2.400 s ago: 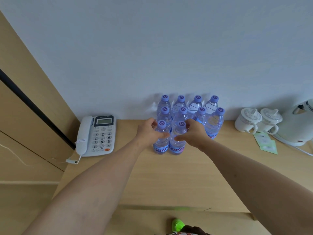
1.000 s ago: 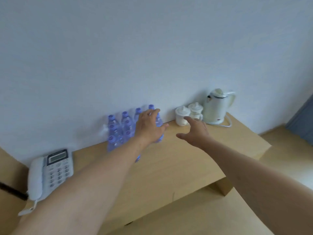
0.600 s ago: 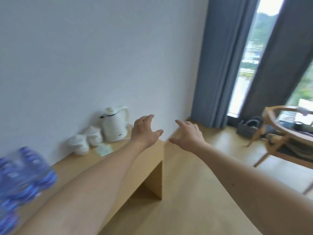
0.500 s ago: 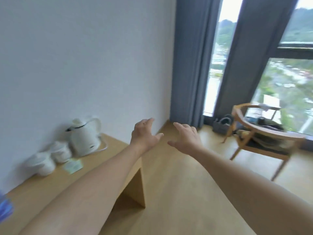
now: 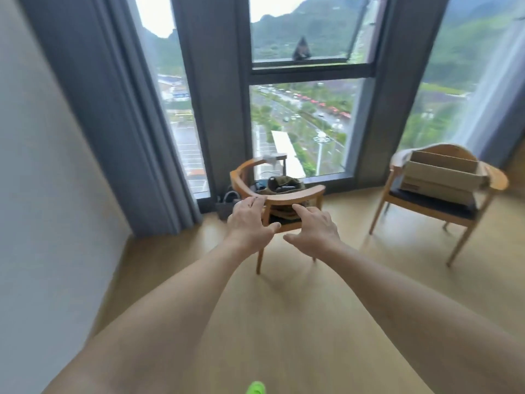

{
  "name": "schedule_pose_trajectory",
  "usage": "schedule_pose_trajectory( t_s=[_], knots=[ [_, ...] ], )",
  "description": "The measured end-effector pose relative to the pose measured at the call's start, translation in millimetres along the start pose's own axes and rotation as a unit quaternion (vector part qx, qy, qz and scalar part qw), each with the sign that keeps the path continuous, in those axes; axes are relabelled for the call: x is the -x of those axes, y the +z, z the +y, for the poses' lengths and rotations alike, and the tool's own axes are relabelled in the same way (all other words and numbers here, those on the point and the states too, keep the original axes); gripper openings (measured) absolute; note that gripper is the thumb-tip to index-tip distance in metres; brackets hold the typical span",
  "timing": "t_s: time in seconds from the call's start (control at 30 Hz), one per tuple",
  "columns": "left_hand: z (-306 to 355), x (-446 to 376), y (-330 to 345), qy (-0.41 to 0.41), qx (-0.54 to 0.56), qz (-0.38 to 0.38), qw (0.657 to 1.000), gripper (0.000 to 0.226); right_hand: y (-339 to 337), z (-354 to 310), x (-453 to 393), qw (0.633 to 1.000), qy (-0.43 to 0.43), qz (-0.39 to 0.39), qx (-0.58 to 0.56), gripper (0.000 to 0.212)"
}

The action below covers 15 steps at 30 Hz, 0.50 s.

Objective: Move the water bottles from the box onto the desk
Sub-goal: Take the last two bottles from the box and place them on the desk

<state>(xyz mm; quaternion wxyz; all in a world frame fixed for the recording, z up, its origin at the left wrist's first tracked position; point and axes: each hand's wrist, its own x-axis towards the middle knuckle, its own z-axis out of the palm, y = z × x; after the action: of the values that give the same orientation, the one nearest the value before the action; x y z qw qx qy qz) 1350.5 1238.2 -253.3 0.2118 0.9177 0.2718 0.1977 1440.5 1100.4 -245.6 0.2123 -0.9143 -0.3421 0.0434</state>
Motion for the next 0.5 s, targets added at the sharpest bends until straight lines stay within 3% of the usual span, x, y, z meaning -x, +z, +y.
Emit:
schedule_pose_trajectory(
  t_s=[0.23, 0.5],
  knots=[
    [52.8, -170.5, 92.3, 0.099, 0.006, -0.097, 0.990, 0.080, -24.2, 92.4, -128.1, 0.989, 0.137, 0.051, -0.010, 0.077],
    [165.4, -321.9, 202.6, 0.222, 0.008, -0.158, 0.962, 0.077, -64.5, 233.3, -221.8, 0.949, 0.299, 0.101, -0.014, 0.078]
  ],
)
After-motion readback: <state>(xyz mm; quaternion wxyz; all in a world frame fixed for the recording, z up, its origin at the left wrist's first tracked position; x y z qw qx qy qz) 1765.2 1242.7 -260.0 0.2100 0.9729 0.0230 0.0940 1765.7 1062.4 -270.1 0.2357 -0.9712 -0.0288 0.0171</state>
